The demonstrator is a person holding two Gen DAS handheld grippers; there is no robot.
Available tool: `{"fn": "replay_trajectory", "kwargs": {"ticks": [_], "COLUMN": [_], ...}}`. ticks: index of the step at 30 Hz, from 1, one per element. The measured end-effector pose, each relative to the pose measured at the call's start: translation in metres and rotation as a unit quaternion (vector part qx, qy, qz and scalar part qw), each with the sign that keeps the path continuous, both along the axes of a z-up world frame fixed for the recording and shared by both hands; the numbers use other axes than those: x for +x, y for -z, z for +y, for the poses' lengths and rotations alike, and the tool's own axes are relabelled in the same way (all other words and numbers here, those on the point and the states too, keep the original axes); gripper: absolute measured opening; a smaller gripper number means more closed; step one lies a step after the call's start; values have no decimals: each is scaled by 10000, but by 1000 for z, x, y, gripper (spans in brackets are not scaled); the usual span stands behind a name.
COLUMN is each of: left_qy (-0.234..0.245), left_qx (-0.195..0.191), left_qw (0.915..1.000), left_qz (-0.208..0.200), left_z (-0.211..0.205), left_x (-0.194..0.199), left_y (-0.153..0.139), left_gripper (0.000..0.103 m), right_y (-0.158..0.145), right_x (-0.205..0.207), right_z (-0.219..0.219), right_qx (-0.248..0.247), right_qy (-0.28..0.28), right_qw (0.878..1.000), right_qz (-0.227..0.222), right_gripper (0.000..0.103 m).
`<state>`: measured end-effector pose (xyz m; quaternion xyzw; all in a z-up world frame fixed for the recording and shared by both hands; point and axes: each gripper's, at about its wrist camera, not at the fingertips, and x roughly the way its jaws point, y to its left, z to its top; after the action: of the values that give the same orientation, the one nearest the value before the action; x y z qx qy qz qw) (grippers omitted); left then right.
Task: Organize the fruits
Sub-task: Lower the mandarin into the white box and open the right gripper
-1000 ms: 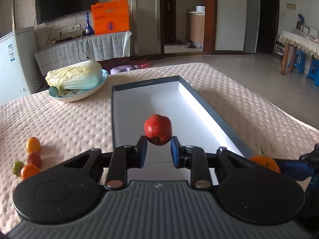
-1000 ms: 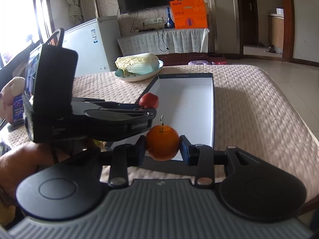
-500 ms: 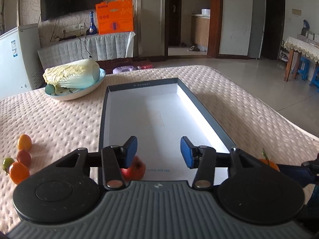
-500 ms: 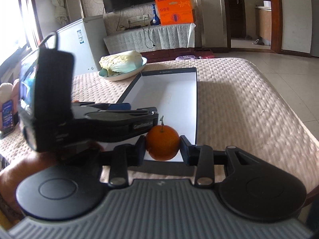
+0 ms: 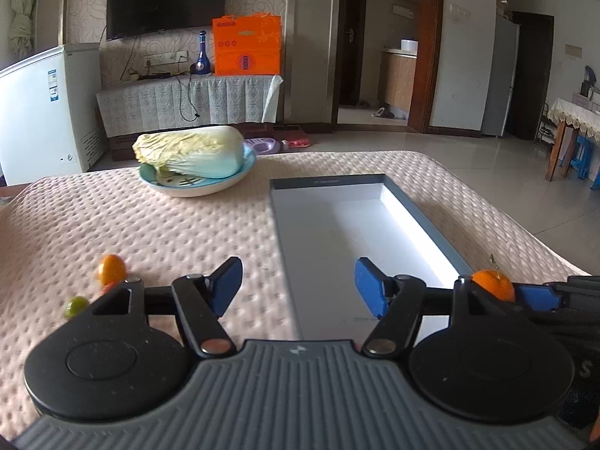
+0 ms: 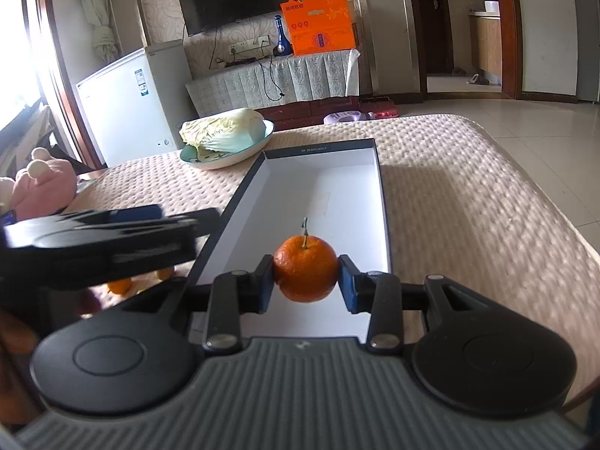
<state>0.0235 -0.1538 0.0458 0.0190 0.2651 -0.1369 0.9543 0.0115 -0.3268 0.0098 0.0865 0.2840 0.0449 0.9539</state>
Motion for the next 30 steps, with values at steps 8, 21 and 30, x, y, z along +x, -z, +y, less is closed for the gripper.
{"fn": "replay_trajectory", "kwargs": {"ticks": [8, 21, 30], "left_qy": [-277, -720, -910], "left_qx": [-27, 23, 7], "left_qw": [9996, 9974, 9958], "left_qz": [0, -16, 1], "left_z": [53, 126, 156], "left_x": [-13, -36, -39], "left_y": [-12, -23, -25], "left_gripper": [76, 80, 80], "right_y": [7, 19, 2], "right_x": [20, 43, 37], "right_z": [8, 12, 29], "right_qx": [44, 202, 119], "right_qy": [238, 964, 767], "right_qw": [9997, 9948, 9965], "right_qz": [94, 241, -298], "right_gripper": [39, 70, 70]}}
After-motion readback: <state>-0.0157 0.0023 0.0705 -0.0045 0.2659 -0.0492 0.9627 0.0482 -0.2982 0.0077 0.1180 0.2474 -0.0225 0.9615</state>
